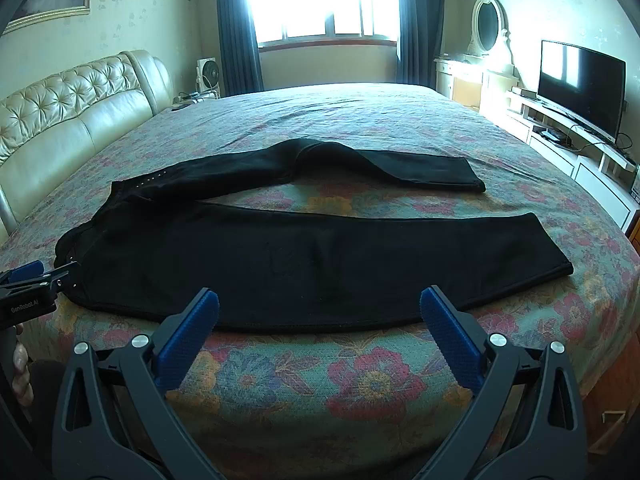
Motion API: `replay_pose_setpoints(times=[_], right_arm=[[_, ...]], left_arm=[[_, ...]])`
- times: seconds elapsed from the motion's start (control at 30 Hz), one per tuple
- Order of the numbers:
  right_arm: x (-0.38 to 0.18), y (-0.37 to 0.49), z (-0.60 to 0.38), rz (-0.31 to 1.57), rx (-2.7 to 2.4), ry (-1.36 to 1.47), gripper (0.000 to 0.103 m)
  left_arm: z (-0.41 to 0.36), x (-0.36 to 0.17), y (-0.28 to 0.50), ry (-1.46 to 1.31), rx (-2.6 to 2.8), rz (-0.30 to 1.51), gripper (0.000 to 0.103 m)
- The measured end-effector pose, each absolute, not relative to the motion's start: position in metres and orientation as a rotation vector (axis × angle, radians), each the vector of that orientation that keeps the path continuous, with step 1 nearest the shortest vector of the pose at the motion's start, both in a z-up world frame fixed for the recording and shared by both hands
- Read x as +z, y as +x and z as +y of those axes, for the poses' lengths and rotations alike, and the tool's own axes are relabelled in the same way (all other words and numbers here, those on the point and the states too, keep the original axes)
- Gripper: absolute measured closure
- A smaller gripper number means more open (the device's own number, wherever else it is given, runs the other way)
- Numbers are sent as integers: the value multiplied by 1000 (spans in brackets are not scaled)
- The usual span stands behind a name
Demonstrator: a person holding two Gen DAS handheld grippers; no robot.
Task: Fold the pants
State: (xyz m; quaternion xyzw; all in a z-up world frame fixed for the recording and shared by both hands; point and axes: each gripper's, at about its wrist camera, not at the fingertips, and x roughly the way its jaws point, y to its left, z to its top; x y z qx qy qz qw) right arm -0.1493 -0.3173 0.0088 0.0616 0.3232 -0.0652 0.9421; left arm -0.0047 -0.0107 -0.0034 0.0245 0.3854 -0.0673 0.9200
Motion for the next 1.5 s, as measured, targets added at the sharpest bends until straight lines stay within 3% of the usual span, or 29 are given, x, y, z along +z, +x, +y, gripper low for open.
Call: replay_pose_setpoints(times=[1.5], right_arm=[[5,-155,-317,667,-134,136,2]], left_arm=[[-10,-6,-4,50,-137,810,4]])
